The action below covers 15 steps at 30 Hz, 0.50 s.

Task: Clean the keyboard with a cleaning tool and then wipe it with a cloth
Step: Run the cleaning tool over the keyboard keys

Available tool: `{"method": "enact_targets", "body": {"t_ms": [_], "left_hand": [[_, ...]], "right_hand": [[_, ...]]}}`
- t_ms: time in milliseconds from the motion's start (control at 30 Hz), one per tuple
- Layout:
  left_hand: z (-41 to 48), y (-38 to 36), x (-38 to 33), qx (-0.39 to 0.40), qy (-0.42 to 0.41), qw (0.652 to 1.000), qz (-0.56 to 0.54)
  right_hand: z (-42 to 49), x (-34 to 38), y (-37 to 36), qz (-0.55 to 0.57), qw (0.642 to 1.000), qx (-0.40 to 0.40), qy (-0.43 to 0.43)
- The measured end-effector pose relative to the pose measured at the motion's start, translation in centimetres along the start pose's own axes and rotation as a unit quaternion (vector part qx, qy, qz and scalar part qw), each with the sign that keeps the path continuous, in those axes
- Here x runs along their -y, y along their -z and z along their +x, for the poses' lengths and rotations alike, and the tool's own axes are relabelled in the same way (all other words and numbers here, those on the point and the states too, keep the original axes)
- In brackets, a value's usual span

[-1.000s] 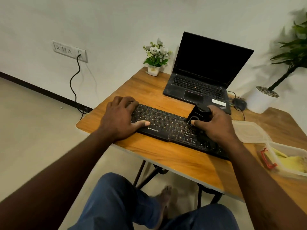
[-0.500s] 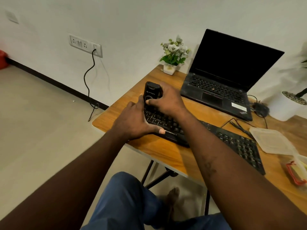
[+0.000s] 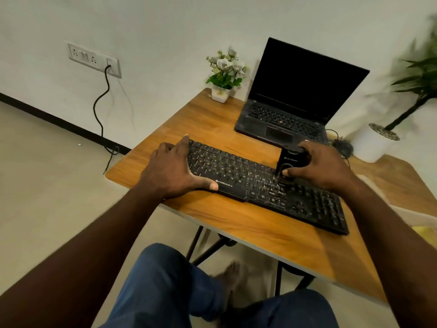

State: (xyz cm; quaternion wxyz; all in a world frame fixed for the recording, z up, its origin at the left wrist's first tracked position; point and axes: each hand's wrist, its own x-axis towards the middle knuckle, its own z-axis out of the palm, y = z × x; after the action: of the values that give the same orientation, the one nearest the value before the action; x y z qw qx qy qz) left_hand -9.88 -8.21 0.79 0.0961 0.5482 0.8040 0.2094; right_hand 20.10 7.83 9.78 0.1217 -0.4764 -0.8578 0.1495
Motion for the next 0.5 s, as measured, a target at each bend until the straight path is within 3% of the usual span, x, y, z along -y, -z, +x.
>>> {"method": "enact_targets", "body": {"t_ms": [267,367,500], "left_hand": [[-0.2,-0.5,-0.3,-0.003,-0.002,1.0,0.025],[-0.3,-0.5,-0.3,-0.011,-0.006,0.999,0.029],[-0.4,-0.6,-0.1,-0.028,-0.019,0.999,0.032]], "right_hand": [[2.0,7.1,-6.0,0.155,0.985,-0.023,0.067],[2.3,7.5,-5.9,0.145,0.986,-0.018,0.083],[0.7,2.6,-2.5,0.093,0.995,0.021,0.038]]}}
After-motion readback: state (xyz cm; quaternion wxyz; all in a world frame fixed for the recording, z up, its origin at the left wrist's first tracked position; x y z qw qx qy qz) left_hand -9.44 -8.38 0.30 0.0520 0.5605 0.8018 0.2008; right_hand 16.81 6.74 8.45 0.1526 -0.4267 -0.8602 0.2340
